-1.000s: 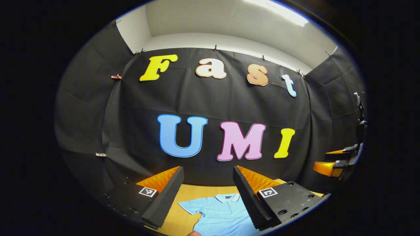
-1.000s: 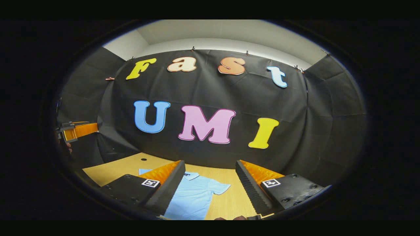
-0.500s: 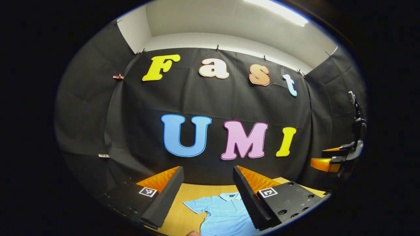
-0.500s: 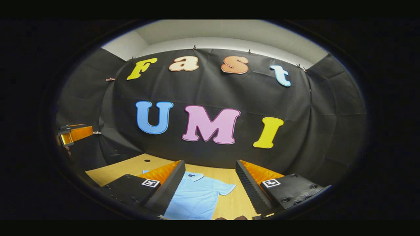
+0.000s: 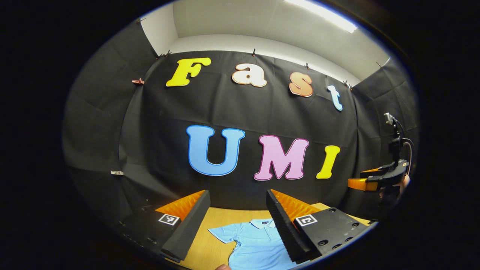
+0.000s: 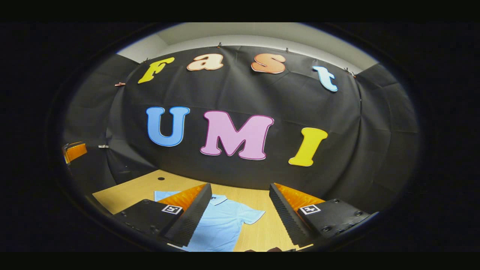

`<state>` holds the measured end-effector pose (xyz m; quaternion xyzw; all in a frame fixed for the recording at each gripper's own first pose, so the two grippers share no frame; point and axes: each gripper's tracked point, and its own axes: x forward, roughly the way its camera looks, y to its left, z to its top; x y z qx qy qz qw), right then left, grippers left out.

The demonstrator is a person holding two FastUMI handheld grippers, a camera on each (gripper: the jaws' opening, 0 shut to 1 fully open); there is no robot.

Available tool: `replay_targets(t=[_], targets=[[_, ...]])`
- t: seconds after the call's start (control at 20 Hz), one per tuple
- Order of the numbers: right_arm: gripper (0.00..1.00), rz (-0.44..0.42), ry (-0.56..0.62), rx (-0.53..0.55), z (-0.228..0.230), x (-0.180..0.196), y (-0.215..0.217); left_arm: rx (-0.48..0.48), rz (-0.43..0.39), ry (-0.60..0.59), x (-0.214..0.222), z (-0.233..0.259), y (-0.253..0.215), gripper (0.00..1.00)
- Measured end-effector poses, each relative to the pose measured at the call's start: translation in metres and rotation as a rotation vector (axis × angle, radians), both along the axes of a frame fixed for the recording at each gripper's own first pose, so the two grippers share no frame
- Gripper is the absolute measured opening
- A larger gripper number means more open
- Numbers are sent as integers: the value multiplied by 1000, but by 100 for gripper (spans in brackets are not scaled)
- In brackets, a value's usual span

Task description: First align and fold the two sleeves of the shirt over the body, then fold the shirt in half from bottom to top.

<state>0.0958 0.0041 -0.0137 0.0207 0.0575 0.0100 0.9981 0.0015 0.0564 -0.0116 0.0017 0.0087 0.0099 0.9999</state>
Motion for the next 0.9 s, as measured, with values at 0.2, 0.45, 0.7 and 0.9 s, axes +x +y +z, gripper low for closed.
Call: replay_targets(t=[0.2,0.45,0.7,0.9], targets=[[97,41,121,-15,-66,66,-20,16,40,41,19,-16,3,96],[97,123,301,-54,-185,157,-35,2,138,112,64,-38,8,96],[97,149,527,43,-305,213,-51,21,207,164,105,-58,-3,97],[98,163,656,75,-379,228,-61,46,224,218,125,-75,-27,97]])
